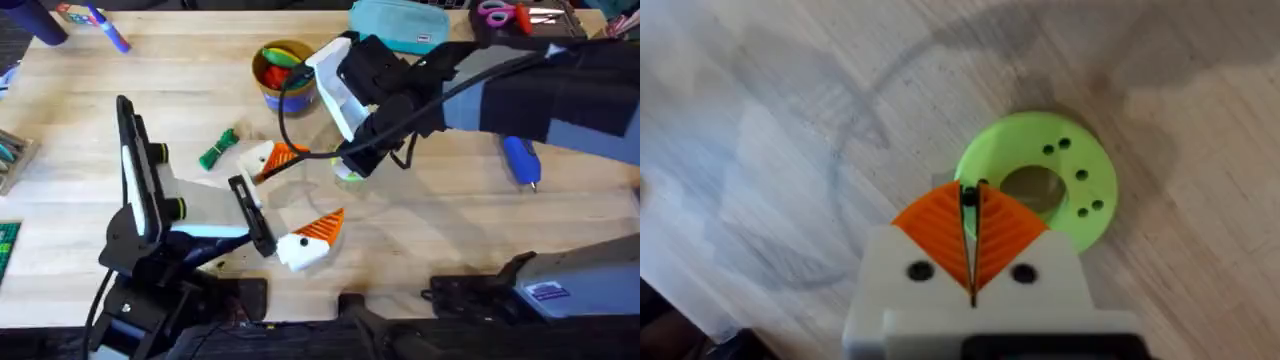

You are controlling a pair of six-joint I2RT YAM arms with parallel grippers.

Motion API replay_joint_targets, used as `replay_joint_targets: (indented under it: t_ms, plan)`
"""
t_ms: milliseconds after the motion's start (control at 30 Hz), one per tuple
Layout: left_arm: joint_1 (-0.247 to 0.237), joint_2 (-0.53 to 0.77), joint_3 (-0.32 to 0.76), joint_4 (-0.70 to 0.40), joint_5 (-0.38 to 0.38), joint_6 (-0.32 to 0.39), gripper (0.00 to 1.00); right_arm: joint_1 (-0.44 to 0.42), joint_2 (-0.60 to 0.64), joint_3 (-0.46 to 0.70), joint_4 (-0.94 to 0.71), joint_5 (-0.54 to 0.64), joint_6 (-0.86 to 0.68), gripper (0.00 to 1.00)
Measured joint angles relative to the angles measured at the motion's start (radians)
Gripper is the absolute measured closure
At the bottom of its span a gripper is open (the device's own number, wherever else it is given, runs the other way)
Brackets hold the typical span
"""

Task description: Pick up the gripper from the table and insert it into the empty holder that is missing its gripper. Then pick up a screw, insert it into the mounting hole, and use the screwdriver to tighten it. Finally, clean up the table by picking up the vegetable and placing it into the bucket.

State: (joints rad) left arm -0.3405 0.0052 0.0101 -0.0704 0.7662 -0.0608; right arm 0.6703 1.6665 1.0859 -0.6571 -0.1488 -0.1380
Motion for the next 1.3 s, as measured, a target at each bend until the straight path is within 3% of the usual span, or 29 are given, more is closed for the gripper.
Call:
replay_joint_targets:
  t_ms: [867,1300]
  plan:
    - [0.000,0.000,0.000,0.000,0.000,0.000,0.009,0.008,0.000,0.006,-0.002,0.214,0.007,0.995]
    - [0.000,0.000,0.000,0.000,0.000,0.000,0.009,0.008,0.000,0.005,-0.003,0.239,0.036,0.995]
